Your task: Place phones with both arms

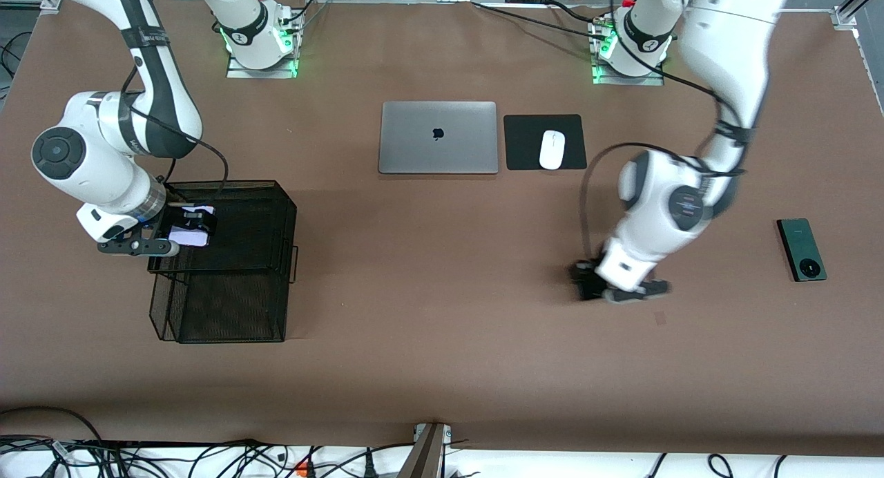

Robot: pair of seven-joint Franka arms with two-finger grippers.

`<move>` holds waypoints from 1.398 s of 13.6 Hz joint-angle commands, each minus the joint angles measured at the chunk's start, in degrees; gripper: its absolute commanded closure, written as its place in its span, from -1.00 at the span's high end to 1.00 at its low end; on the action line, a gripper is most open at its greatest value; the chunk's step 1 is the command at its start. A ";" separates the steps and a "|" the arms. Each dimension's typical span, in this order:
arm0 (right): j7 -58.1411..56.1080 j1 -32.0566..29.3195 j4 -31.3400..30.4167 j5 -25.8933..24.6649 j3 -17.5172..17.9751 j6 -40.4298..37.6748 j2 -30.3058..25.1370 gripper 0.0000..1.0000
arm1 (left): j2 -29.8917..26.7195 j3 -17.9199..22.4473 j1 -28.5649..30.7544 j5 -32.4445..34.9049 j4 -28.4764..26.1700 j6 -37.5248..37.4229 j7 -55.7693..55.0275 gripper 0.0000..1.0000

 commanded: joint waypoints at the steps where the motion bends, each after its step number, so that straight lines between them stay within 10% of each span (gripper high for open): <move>1: -1.93 0.16 -1.92 1.15 -0.55 1.64 -1.28 -1.00 | 2.14 1.59 -8.86 0.99 5.28 -2.30 -9.44 -1.00; 9: -10.19 -0.63 -1.74 6.16 -0.82 2.96 0.13 -0.21 | 18.65 2.99 -25.66 14.53 28.65 -12.76 -26.26 -1.00; 12: -10.02 -0.89 -1.39 6.16 -0.73 3.23 0.30 0.94 | 24.98 4.49 -28.84 14.98 36.21 -12.85 -28.72 -1.00; 19: -9.58 -0.81 3.69 6.07 -0.73 0.95 0.30 0.98 | 30.10 6.87 -31.92 14.89 42.56 -12.24 -33.39 -1.00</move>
